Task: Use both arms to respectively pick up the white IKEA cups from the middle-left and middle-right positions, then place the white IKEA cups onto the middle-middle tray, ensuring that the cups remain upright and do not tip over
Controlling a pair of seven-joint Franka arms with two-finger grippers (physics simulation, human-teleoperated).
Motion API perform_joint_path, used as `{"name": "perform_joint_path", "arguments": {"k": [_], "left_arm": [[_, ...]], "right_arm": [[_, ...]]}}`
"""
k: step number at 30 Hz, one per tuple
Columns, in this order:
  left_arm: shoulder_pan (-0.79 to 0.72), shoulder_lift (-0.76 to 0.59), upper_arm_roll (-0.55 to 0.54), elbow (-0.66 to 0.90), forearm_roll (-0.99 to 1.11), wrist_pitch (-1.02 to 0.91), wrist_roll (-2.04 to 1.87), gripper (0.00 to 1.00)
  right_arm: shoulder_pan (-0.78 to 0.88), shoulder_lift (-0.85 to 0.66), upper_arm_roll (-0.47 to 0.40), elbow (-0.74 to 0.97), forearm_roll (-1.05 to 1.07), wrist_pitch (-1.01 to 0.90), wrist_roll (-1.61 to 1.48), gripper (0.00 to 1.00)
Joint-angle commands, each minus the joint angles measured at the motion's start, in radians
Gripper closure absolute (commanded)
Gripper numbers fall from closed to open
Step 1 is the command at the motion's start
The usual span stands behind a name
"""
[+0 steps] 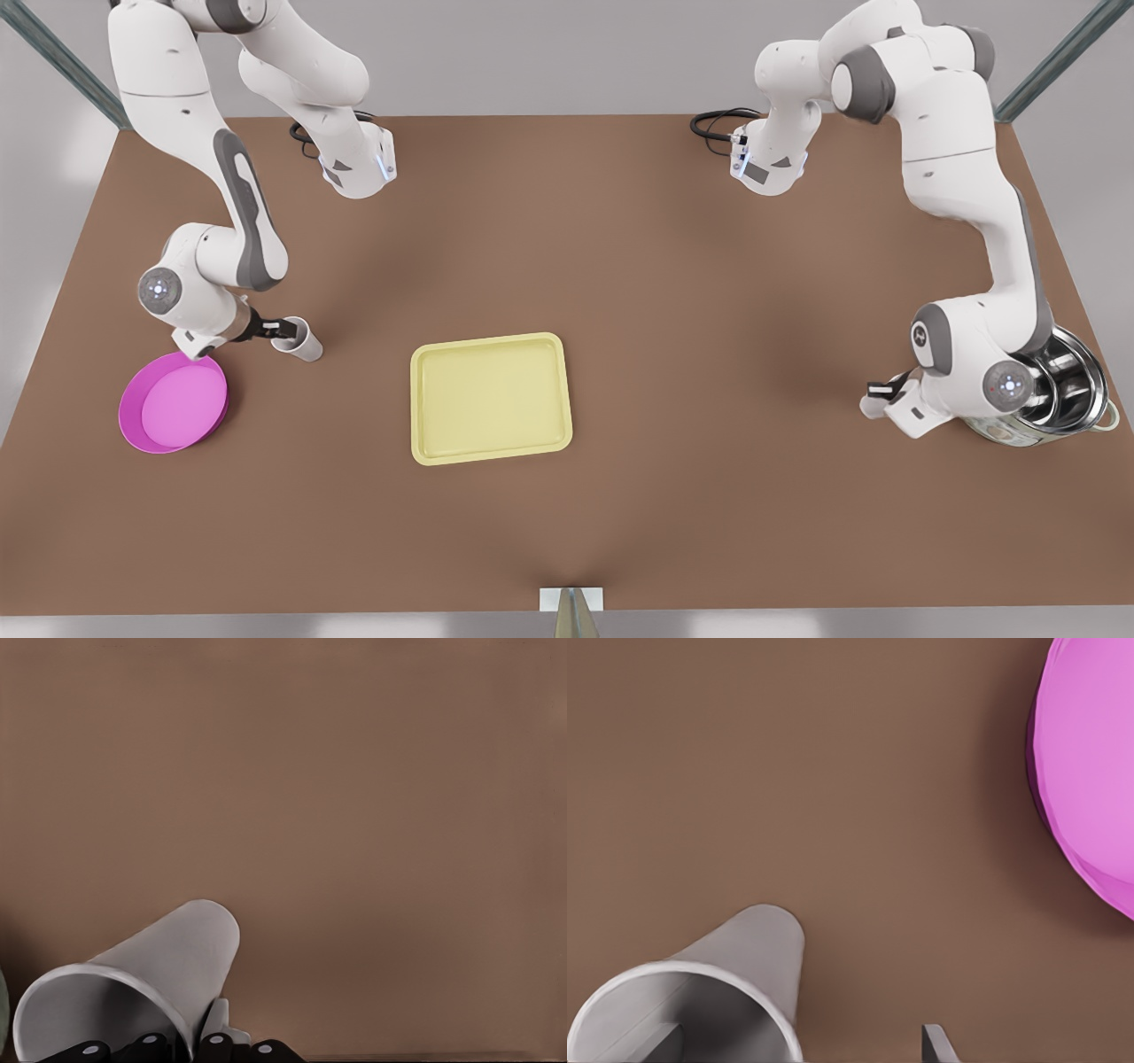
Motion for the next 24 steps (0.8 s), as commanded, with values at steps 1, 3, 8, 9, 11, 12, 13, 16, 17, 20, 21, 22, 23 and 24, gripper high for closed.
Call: {"name": "perform_joint_path", "arguments": {"k": [1, 3, 8, 9, 11, 12, 13, 16, 17, 20, 21, 22, 23, 24], "left_arm": [[-0.099, -0.019, 0.008, 0.015, 0.027, -0.077, -0.131, 0.79], [-0.218, -0.024, 0.002, 0.049, 0.033, -0.101, -0.353, 0.79], [-0.286, -0.004, -0.264, 0.176, 0.027, -0.156, -0.843, 0.79], [-0.287, 0.025, -0.327, 0.230, 0.027, -0.153, -0.976, 0.79], [-0.344, 0.080, -0.349, 0.302, 0.036, -0.121, -1.119, 0.79], [-0.379, 0.108, -0.347, 0.325, 0.038, -0.061, -1.202, 0.79], [-0.428, 0.140, -0.346, 0.336, 0.041, 0.035, -1.286, 0.79], [-0.524, 0.197, -0.344, 0.388, 0.140, 0.066, -1.380, 0.79], [-0.557, 0.206, -0.343, 0.428, 0.162, 0.064, -1.447, 0.79], [-0.622, 0.350, -0.328, 0.609, 0.213, 0.069, -1.490, 0.79], [-0.629, 0.366, -0.321, 0.624, 0.213, 0.083, -1.490, 0.79], [-0.640, 0.386, -0.318, 0.629, 0.214, 0.115, -1.490, 0.79], [-0.651, 0.399, -0.306, 0.637, 0.213, 0.127, -1.490, 0.79], [-0.654, 0.413, -0.308, 0.646, 0.213, 0.150, -1.490, 0.79]], "right_arm": [[-0.002, 0.000, 0.000, -0.021, 0.002, 0.091, -0.026, 0.00], [-0.005, 0.000, 0.000, -0.044, 0.003, 0.126, -0.033, 0.00], [-0.021, 0.025, 0.000, -0.087, 0.002, 0.215, -0.068, 0.04], [-0.021, 0.025, 0.000, -0.084, 0.002, 0.215, -0.068, 0.14], [-0.021, 0.023, 0.000, -0.082, 0.002, 0.215, -0.068, 0.37], [-0.021, 0.025, 0.000, -0.082, 0.002, 0.215, -0.068, 0.51], [-0.020, 0.025, 0.002, -0.079, 0.002, 0.215, -0.068, 0.61], [-0.014, 0.023, 0.010, -0.070, 0.002, 0.209, -0.066, 0.78], [-0.011, 0.020, 0.013, -0.067, 0.000, 0.206, -0.065, 0.79], [0.057, 0.016, 0.014, -0.010, 0.000, 0.164, -0.060, 0.79], [0.087, 0.025, 0.014, 0.045, 0.000, 0.111, -0.060, 0.79], [0.129, 0.035, 0.014, 0.074, 0.003, 0.106, -0.056, 0.79], [0.155, 0.063, 0.014, 0.112, 0.028, 0.100, -0.057, 0.79], [0.193, 0.088, 0.014, 0.168, 0.031, 0.088, -0.056, 0.79]]}}
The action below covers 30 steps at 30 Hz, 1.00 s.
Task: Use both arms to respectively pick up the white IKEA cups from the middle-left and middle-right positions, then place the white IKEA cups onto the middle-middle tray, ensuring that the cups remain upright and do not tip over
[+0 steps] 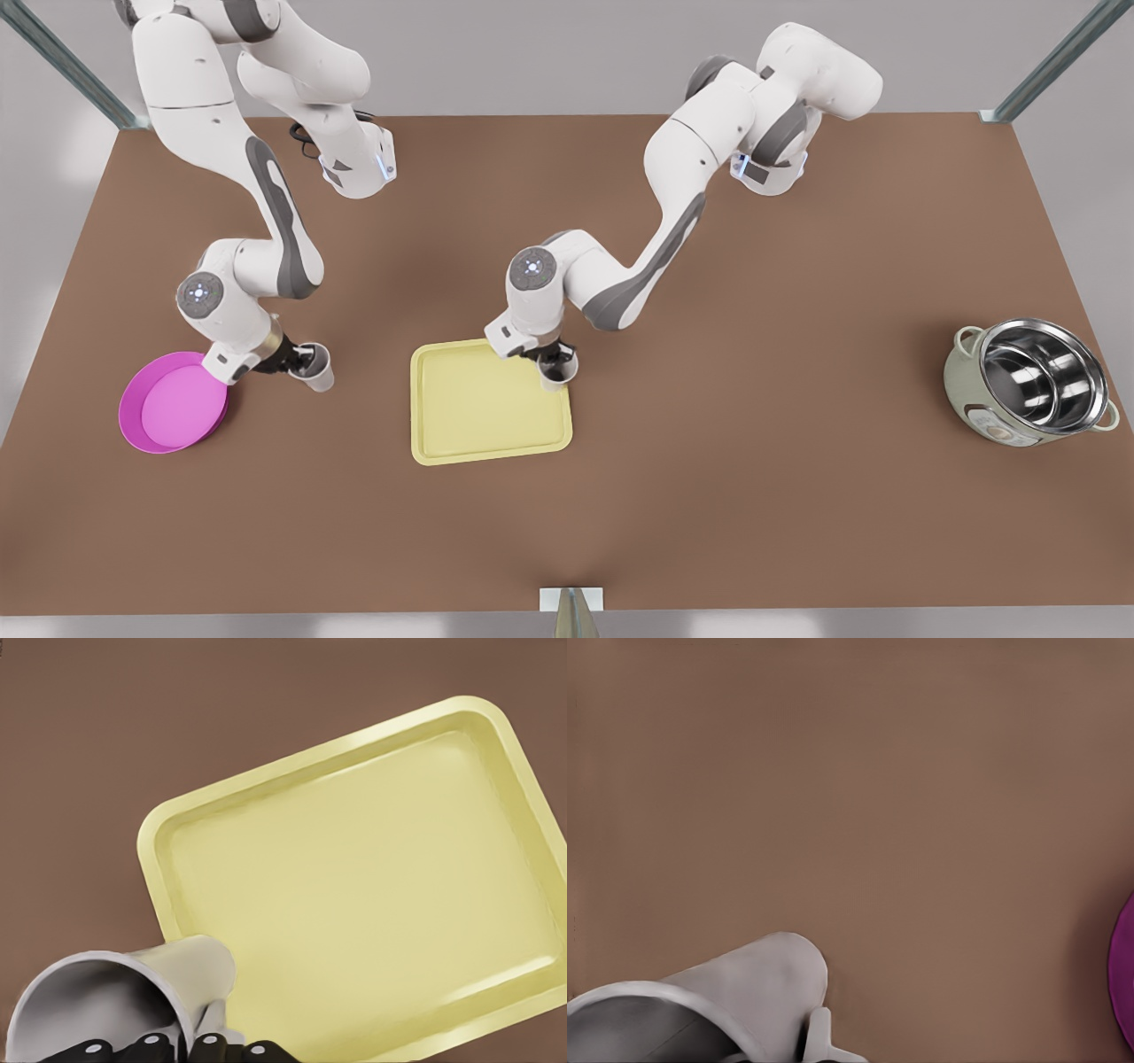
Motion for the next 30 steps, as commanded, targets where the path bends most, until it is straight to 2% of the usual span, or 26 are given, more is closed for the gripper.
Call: {"name": "perform_joint_path", "arguments": {"k": [1, 5, 9, 10, 11, 14, 15, 16, 18, 23, 24, 26, 27, 28, 29, 30], "left_arm": [[-0.005, 0.020, 0.003, 0.015, 0.013, 0.089, -0.583, 0.79], [-0.039, 0.073, 0.003, 0.023, 0.013, 0.138, -0.612, 0.79], [-0.073, 0.086, 0.026, 0.020, 0.014, 0.137, -0.628, 0.79], [-0.078, 0.086, 0.027, 0.020, 0.016, 0.135, -0.635, 0.74], [-0.078, 0.086, 0.027, 0.018, 0.016, 0.131, -0.635, 0.64], [-0.097, 0.086, 0.046, 0.016, 0.016, 0.117, -0.666, 0.21], [-0.099, 0.085, 0.046, 0.016, 0.016, 0.114, -0.681, 0.13], [-0.108, 0.082, 0.047, 0.015, 0.016, 0.099, -0.729, 0.14], [-0.107, 0.070, 0.041, 0.016, 0.008, 0.068, -0.758, 0.00], [-0.093, 0.042, 0.044, 0.018, -0.032, 0.030, -0.758, 0.00], [-0.071, -0.027, 0.042, 0.018, -0.045, -0.070, -0.744, 0.00], [-0.004, -0.193, 0.041, 0.016, -0.216, -0.323, -0.613, 0.00], [0.068, -0.297, 0.042, 0.018, -0.254, -0.512, -0.508, 0.00], [0.137, -0.366, 0.047, 0.020, -0.250, -0.619, -0.413, 0.00], [0.258, -0.429, 0.044, 0.020, -0.245, -0.710, -0.250, 0.00], [0.318, -0.452, 0.049, 0.020, -0.202, -0.742, -0.184, 0.00]], "right_arm": [[0.055, 0.045, 0.000, 0.089, 0.017, -0.065, 0.000, 0.79], [0.215, 0.165, -0.002, 0.290, 0.074, -0.071, 0.042, 0.79], [0.351, 0.231, -0.002, 0.379, 0.072, -0.073, 0.304, 0.79], [0.371, 0.232, -0.002, 0.377, 0.071, -0.073, 0.339, 0.79], [0.374, 0.238, -0.002, 0.377, 0.071, -0.073, 0.339, 0.79], [0.373, 0.252, -0.002, 0.374, 0.071, -0.073, 0.339, 0.79], [0.371, 0.252, -0.002, 0.373, 0.071, -0.073, 0.339, 0.79], [0.371, 0.258, -0.003, 0.373, 0.071, -0.073, 0.338, 0.79], [0.370, 0.274, -0.003, 0.373, 0.068, -0.073, 0.327, 0.79], [0.374, 0.308, -0.002, 0.374, 0.063, -0.071, 0.326, 0.79], [0.373, 0.311, -0.002, 0.376, 0.063, -0.071, 0.324, 0.79], [0.373, 0.314, -0.002, 0.376, 0.063, -0.071, 0.324, 0.79], [0.371, 0.312, -0.002, 0.374, 0.063, -0.071, 0.326, 0.37], [0.373, 0.312, -0.002, 0.376, 0.063, -0.071, 0.329, 0.00], [0.368, 0.312, -0.002, 0.374, 0.063, -0.071, 0.324, 0.00], [0.368, 0.312, -0.002, 0.374, 0.063, -0.071, 0.326, 0.00]]}}
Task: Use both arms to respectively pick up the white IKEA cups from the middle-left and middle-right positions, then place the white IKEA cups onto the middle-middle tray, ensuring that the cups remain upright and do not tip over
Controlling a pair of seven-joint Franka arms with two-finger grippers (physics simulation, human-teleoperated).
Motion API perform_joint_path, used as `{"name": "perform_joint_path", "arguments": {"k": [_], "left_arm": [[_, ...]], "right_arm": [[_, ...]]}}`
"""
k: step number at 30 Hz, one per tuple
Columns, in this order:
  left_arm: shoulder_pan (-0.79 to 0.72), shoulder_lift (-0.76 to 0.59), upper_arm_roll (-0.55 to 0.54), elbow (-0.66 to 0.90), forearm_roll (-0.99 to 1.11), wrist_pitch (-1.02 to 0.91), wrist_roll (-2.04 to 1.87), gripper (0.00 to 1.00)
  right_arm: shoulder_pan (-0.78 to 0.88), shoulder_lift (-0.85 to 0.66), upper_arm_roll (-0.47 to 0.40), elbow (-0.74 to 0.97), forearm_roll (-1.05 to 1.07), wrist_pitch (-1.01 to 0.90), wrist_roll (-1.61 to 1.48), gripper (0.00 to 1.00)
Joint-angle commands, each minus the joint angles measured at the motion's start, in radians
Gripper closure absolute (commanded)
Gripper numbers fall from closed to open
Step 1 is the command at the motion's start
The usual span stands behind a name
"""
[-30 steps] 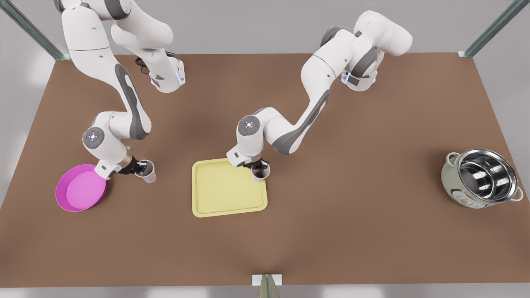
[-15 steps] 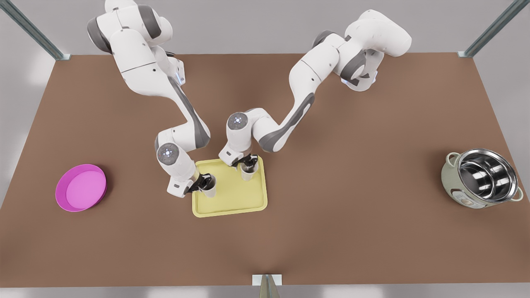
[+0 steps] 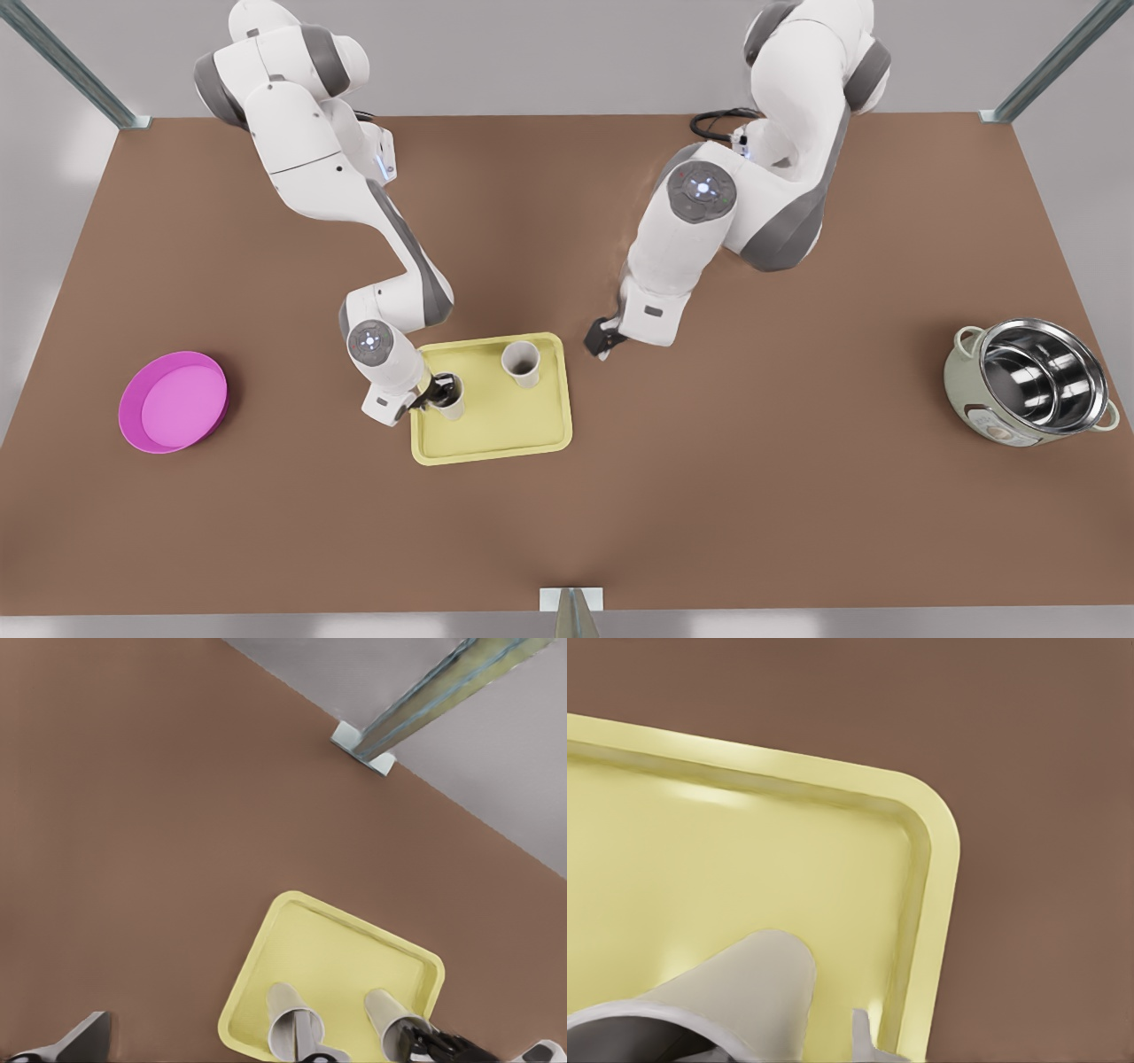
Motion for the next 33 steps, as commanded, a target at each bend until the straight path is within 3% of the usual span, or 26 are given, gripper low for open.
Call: {"name": "perform_joint_path", "arguments": {"k": [1, 4, 6, 12, 16, 21, 25, 28, 33], "left_arm": [[0.088, -0.040, 0.007, 0.001, 0.028, -0.404, 0.376, 0.00], [0.261, -0.115, 0.005, -0.031, 0.025, -0.459, 0.789, 0.00], [0.372, -0.258, -0.092, -0.282, 0.051, -0.347, 0.918, 0.00], [0.429, -0.222, -0.092, -0.310, 0.041, -0.542, 1.060, 0.00], [0.441, -0.222, -0.090, -0.310, 0.044, -0.522, 1.068, 0.00], [0.439, -0.233, -0.092, -0.301, 0.045, -0.576, 1.068, 0.00], [0.438, -0.233, -0.098, -0.300, 0.045, -0.577, 1.064, 0.00], [0.438, -0.233, -0.098, -0.300, 0.045, -0.574, 1.064, 0.00], [0.436, -0.232, -0.096, -0.300, 0.045, -0.571, 1.064, 0.00]], "right_arm": [[-0.001, -0.001, 0.001, -0.002, 0.026, 0.000, 0.066, 0.00], [-0.003, -0.001, 0.001, 0.000, 0.027, 0.000, 0.068, 0.00], [-0.006, -0.004, -0.001, 0.004, 0.027, 0.000, 0.066, 0.00], [-0.006, -0.048, -0.002, 0.004, 0.027, -0.020, 0.065, 0.00], [-0.018, -0.153, -0.007, 0.010, 0.029, -0.175, 0.065, 0.00], [-0.139, -0.153, -0.048, 0.116, -0.074, -0.538, -0.001, 0.00], [-0.188, -0.157, -0.062, 0.523, -0.158, -1.009, -0.021, 0.00], [-0.251, -0.381, -0.059, 0.457, -0.131, -1.068, -0.121, 0.00], [-0.273, -0.438, -0.062, 0.409, -0.118, -1.068, -0.121, 0.00]]}}
